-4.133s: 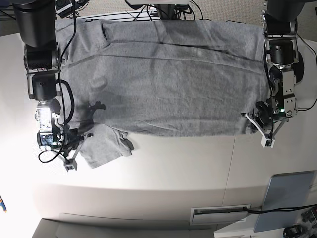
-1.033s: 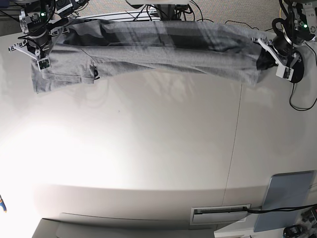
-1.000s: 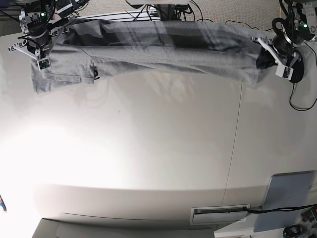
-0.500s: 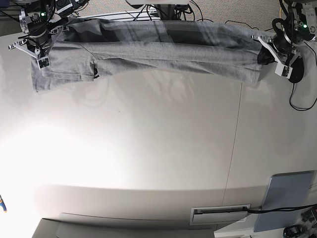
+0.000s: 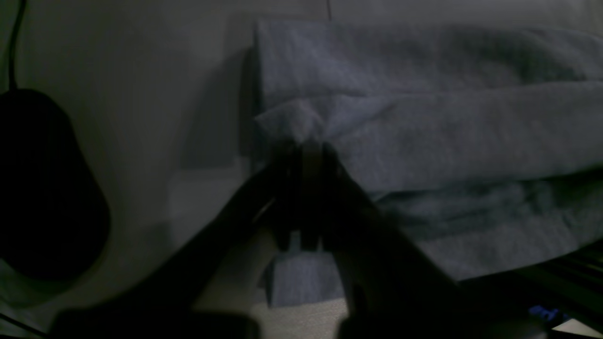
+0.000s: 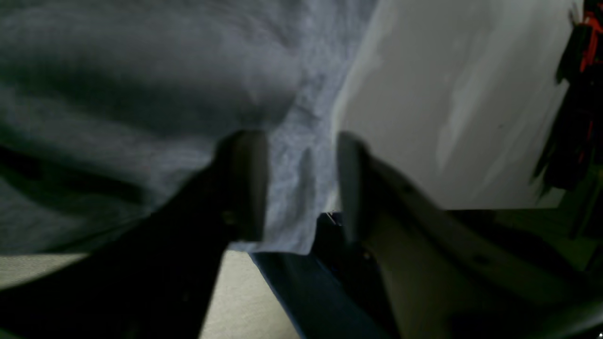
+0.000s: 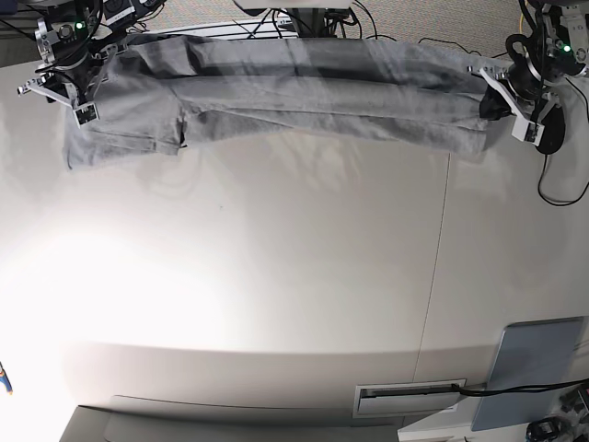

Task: Fold the T-shirt properly
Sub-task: 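Hold the folded shirt with both grippers and smooth it flat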

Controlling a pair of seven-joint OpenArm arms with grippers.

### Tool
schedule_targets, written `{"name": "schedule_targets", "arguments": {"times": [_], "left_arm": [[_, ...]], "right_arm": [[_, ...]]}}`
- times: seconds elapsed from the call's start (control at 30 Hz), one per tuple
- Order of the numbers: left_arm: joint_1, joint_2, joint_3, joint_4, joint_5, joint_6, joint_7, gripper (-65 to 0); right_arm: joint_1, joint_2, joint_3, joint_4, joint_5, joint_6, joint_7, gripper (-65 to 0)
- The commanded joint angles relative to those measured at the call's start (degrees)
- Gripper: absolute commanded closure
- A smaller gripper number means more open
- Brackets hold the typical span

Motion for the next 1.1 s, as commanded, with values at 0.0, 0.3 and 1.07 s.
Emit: {"name": "schedule_targets", "arguments": {"times": [0.0, 0.3, 1.07], "left_arm": [[0.2, -0.9, -0.7, 0.8, -0.2, 0.4, -0.4, 0.0], [-0.3, -0.8, -0.7, 0.8, -3.4, 0.4, -1.8, -36.3], [-2.0, 2.3, -0.7, -9.6, -16.5, -3.1, 1.2, -14.6]], "right_arm": [[-0.2, 0.8, 0.7, 0.9, -0.7, -0.5, 0.3, -26.2], [0.6, 0.8, 0.7, 0.9, -0.7, -4.0, 4.5, -26.1], [0.6, 0.8, 0.7, 0.9, -0.7, -4.0, 8.2, -26.1]]}}
